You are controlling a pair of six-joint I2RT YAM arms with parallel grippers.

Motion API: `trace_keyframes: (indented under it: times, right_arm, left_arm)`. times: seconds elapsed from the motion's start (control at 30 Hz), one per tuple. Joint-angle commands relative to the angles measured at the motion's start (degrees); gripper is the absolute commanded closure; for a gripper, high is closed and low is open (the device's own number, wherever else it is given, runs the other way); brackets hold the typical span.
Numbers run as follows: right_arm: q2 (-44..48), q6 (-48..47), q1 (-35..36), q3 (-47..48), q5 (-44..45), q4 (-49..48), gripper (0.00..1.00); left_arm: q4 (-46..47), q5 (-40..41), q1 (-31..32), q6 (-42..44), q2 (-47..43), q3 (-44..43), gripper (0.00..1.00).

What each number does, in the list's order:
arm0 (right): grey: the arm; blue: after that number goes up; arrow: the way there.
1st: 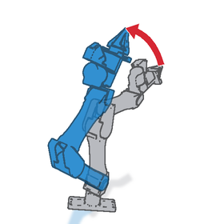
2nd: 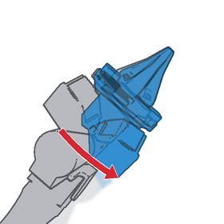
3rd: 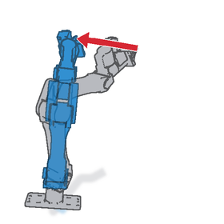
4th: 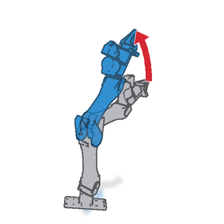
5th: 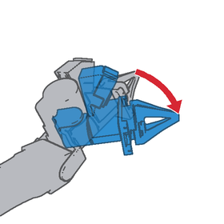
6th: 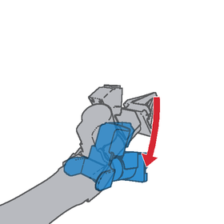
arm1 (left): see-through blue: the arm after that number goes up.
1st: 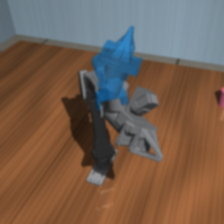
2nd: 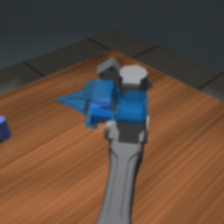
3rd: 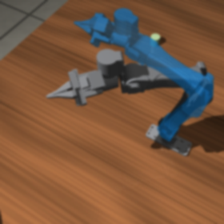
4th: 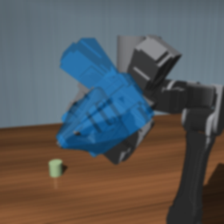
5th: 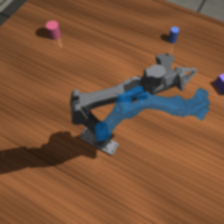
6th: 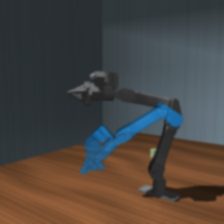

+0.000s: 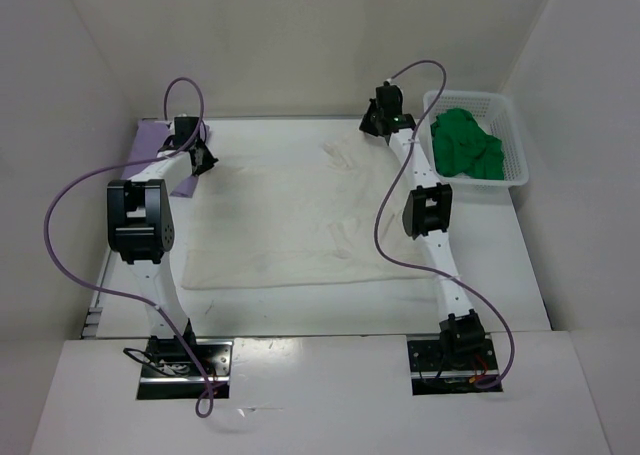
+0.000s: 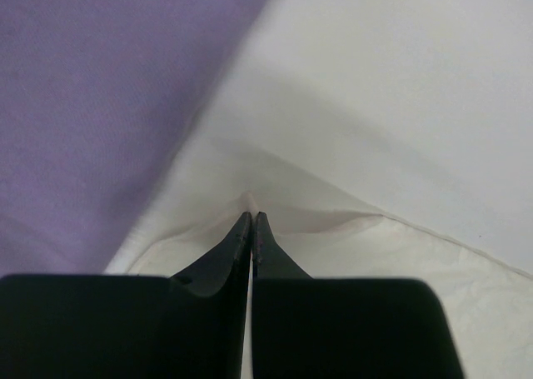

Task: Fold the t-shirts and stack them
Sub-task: Grap the side of the flattened tshirt furthest away from the robot with both arms

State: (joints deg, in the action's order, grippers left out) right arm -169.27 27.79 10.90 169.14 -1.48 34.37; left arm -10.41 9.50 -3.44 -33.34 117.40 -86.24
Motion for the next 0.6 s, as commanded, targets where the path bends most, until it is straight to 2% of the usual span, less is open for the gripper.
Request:
trace_keyframes:
  times: [0.0, 0.13, 0.23, 0.37, 0.4, 0.43, 0.47, 0.57]
  right_arm:
    - [4.1, 1.4, -0.9, 7.1, -2.1, 2.0, 1.0]
    - [10.8, -2.2, -1.5, 8.1, -5.5, 8.6, 1.0]
    - [17.5, -3.4, -2.0, 2.1, -9.0, 11.4, 1.0]
    - [27.7, -4.8, -4.4, -15.1, -11.5, 10.8, 1.0]
    - [30.6, -4.8, -4.9, -25.8, -11.5, 7.3, 1.0]
    - [37.9, -4.8, -4.9, -32.2, -11.5, 4.2, 1.0]
    - [41.9, -4.8, -5.5, -44.7, -12.4, 0.6, 1.0]
    - [51.6, -4.2, -6.1, -57.1, -13.0, -4.1, 1.0]
  left_arm:
    - [1.4, -0.5, -0.2, -0.1, -3.2, -0.2, 1.0]
    - [1.4, -1.7, -0.2, -0.1, -4.9, 0.4, 1.0]
    - [2.0, -2.4, -0.2, -0.7, -4.9, 0.9, 1.0]
    - [2.0, -2.4, -0.2, -0.1, -4.9, 0.9, 1.0]
    - [2.0, -2.4, -0.2, -0.1, -4.9, 1.7, 1.0]
    - [2.0, -2.4, -0.2, -0.1, -4.9, 1.7, 1.0]
    - [2.0, -1.9, -0.2, 0.5, -5.5, 2.7, 1.0]
    - [2.9, -2.5, -0.7, 0.5, -8.5, 6.5, 1.0]
